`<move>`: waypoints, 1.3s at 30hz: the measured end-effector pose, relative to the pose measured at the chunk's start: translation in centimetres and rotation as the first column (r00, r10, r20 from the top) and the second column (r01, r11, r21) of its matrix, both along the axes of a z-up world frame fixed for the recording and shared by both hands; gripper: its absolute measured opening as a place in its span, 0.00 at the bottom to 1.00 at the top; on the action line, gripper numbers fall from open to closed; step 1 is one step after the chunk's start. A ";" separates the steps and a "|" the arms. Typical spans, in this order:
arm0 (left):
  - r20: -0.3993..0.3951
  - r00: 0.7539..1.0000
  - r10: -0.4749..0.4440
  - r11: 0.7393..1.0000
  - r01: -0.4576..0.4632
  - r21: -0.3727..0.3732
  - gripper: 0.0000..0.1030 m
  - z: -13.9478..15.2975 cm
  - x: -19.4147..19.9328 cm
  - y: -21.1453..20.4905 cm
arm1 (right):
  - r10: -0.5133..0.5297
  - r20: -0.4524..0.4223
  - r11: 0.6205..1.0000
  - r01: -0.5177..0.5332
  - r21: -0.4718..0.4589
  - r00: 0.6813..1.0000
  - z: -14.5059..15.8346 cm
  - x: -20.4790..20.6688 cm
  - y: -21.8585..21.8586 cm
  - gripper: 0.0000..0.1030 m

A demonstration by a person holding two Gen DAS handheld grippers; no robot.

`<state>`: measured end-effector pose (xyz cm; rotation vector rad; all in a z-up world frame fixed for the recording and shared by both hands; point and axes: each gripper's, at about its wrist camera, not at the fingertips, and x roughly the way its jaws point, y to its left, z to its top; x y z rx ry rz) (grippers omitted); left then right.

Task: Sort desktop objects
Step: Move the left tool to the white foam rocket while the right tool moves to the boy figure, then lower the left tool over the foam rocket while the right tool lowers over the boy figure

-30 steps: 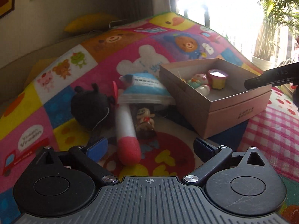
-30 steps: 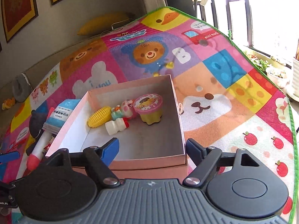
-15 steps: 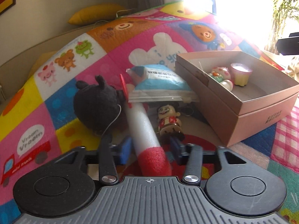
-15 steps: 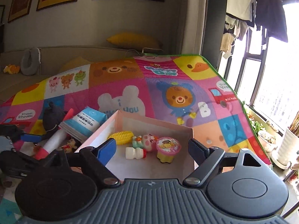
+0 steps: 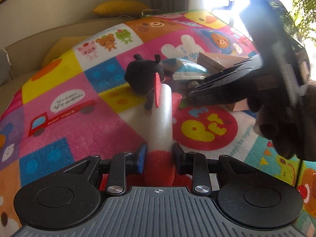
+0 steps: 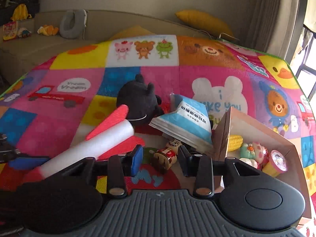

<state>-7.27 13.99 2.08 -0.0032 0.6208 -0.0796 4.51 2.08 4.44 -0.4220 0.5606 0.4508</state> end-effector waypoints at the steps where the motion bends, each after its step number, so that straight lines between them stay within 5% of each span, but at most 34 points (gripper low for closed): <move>1: -0.003 1.000 0.001 1.000 -0.001 -0.013 0.32 -0.1 -0.3 0.2 | -0.028 -0.012 1.000 0.027 -0.012 1.000 -0.6 0.6 0.6 0.37; 7: 0.005 1.000 -0.007 0.999 0.007 -0.050 0.51 0.1 -0.7 0.8 | -0.076 -0.045 0.996 0.073 -0.055 0.996 -2.2 2.0 0.9 0.32; 15: -0.005 1.000 -0.015 1.000 0.015 -0.018 0.52 0.2 0.8 -0.3 | 0.085 -0.118 0.996 -0.083 0.026 0.989 0.2 -5.3 -6.2 0.32; 21: -0.036 0.991 -0.131 0.990 0.129 -0.050 0.54 -0.1 1.4 -3.4 | 0.009 -0.109 0.999 -0.004 0.046 0.994 0.0 -8.8 -12.2 0.32; 24: -0.015 0.989 -0.150 0.988 0.150 -0.034 0.77 -0.6 1.9 -5.3 | -0.083 -0.111 0.994 0.090 0.063 0.990 -1.0 -9.1 -14.9 0.32; 29: -0.053 0.996 -0.071 0.997 0.071 -0.007 0.94 -1.3 3.3 -6.3 | -0.184 -0.103 0.972 0.196 0.129 0.978 -2.7 -9.3 -17.7 0.49; 31: -0.061 0.997 -0.043 0.999 0.042 -0.027 0.94 -1.5 3.4 -5.7 | -0.214 -0.087 0.961 0.226 0.161 0.973 -3.2 -9.5 -18.3 0.61; 39: -0.057 0.998 -0.038 0.999 0.038 -0.001 0.95 -1.6 3.5 -6.1 | -0.246 -0.086 0.942 0.259 0.216 0.966 -3.5 -9.3 -19.1 0.76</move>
